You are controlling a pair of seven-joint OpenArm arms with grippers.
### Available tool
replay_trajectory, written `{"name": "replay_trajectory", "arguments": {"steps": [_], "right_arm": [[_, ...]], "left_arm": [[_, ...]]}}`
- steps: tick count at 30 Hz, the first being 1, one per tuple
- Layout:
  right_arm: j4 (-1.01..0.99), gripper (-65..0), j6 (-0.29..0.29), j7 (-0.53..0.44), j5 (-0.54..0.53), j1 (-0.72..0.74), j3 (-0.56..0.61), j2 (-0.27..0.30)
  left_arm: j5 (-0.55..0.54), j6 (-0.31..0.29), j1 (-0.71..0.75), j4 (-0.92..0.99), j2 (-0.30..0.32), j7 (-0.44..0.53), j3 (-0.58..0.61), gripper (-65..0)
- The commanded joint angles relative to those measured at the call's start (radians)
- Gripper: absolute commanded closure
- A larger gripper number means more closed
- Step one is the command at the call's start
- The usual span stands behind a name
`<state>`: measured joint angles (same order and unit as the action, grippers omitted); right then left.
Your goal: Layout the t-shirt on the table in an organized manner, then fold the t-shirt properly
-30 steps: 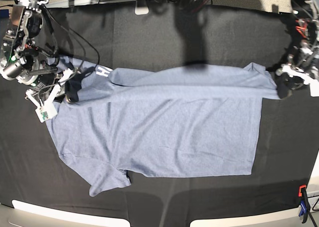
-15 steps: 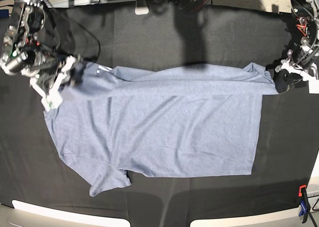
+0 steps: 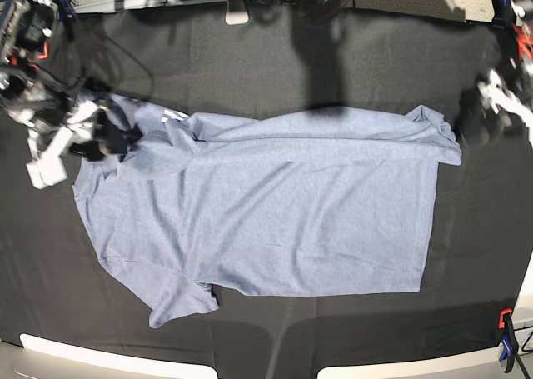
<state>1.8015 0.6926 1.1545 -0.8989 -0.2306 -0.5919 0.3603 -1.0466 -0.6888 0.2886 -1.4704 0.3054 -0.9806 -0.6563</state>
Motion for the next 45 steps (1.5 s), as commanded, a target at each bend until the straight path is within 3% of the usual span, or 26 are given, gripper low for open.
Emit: {"name": "replay_trajectory", "arguments": {"steps": [1, 7, 12, 16, 18, 21, 22, 32, 34, 42, 45], "right_arm": [[0.022, -27.4, 0.006, -0.016, -0.022, -0.007, -0.014, 0.016], [0.024, -27.4, 0.006, -0.049, -0.021, -0.099, -0.018, 0.013], [0.024, -27.4, 0.006, -0.074, -0.021, -0.134, -0.018, 0.014], [0.024, -27.4, 0.006, -0.076, -0.021, -0.133, -0.018, 0.013], [0.024, -27.4, 0.006, -0.076, -0.021, -0.133, -0.018, 0.013], [0.024, -27.4, 0.006, -0.047, -0.021, -0.134, -0.018, 0.013], [0.024, -27.4, 0.006, -0.028, -0.021, -0.134, -0.018, 0.013], [0.022, -27.4, 0.006, -0.019, 0.095, -0.187, -0.018, 0.013], [0.022, -27.4, -0.037, -0.027, 0.109, -0.198, -0.018, 0.009], [0.021, -27.4, -0.075, -0.046, 0.248, -0.200, -0.019, -0.148], [0.021, -27.4, -0.133, -0.116, 0.330, -0.200, -0.027, -0.207]], "left_arm": [[-0.027, -0.009, -0.003, -0.015, -0.003, 0.016, -0.003, -26.3], [0.085, -0.009, -0.027, -0.015, -0.093, 0.079, -0.003, -26.3], [0.244, -0.009, -0.062, -0.015, -0.112, 0.123, -0.003, -26.3], [0.272, -0.009, -0.068, -0.015, -0.124, 0.131, -0.002, -26.2], [0.278, -0.009, -0.068, -0.015, -0.143, 0.140, -0.002, -23.0], [0.333, -0.009, -0.068, -0.015, -0.171, 0.158, -0.002, -3.0], [0.351, -0.009, -0.067, -0.015, -0.175, 0.167, -0.002, 0.0], [0.348, -0.009, -0.066, -0.015, -0.113, 0.174, -0.088, 0.0], [0.328, -0.009, -0.064, -0.015, -0.105, 0.175, -0.091, 0.0], [0.294, -0.009, -0.058, -0.015, -0.105, 0.174, -0.091, 0.0], [0.294, -0.009, -0.058, -0.015, -0.105, 0.174, -0.091, 0.0]]}}
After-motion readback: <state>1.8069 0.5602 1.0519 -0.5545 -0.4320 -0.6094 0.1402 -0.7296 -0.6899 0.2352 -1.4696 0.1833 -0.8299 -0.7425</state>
